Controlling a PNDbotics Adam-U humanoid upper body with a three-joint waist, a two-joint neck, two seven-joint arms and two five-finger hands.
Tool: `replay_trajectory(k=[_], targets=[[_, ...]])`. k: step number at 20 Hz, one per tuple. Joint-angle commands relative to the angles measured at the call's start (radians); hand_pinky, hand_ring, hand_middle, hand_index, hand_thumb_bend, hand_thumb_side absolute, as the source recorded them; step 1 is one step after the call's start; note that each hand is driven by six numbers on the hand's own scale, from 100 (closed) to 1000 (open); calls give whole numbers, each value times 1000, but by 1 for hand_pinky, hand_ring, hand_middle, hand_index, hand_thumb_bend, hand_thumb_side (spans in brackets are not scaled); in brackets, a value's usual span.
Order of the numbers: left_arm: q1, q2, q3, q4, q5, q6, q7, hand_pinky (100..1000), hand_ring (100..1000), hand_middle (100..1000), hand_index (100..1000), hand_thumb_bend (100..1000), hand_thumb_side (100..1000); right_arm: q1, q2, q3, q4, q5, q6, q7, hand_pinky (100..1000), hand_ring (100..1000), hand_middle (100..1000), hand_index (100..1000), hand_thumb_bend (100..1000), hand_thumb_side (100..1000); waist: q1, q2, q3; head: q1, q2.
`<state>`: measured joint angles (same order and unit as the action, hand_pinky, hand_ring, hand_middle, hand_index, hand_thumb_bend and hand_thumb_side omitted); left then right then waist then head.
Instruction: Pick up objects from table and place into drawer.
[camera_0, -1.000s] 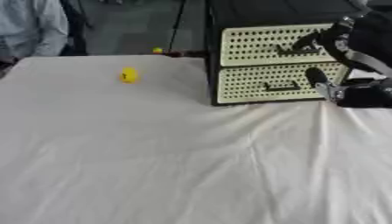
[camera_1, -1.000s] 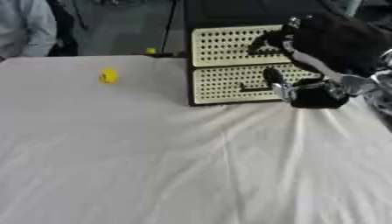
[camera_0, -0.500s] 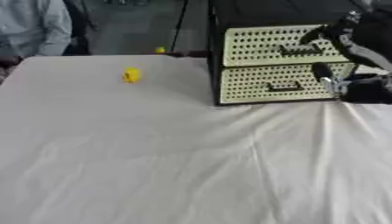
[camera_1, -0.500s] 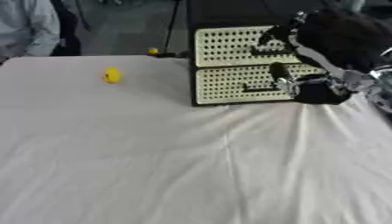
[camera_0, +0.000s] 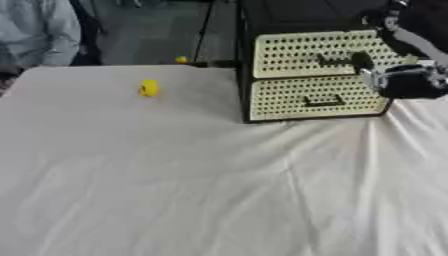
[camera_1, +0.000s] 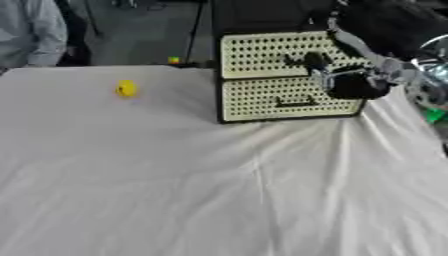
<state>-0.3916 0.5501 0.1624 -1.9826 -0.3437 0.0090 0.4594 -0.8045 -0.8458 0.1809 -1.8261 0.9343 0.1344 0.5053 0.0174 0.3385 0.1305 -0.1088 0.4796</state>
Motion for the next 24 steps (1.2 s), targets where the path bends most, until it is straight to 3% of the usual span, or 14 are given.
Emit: replay_trajectory(k=[1, 19, 24], targets=[[-13, 13, 1, -17, 3, -1, -3, 325, 368, 633, 957, 100, 1000, -28, -4, -2, 54, 24, 1, -16, 100, 100, 176, 824, 100, 188, 3, -14, 2, -6, -16], [-16, -4, -6, -17, 6, -6, -26, 327, 370, 643, 948, 100, 1000, -127, 79, -5, 366, 132, 37, -187, 100, 100, 194, 818, 100, 187, 13, 9, 14, -32, -55], [-16, -9, -7, -17, 7, -6, -31, 327, 370, 640, 941, 100, 1000, -137, 90, 2, 415, 149, 31, -189, 100, 100, 194, 797, 100, 189, 14, 16, 17, -35, -63]])
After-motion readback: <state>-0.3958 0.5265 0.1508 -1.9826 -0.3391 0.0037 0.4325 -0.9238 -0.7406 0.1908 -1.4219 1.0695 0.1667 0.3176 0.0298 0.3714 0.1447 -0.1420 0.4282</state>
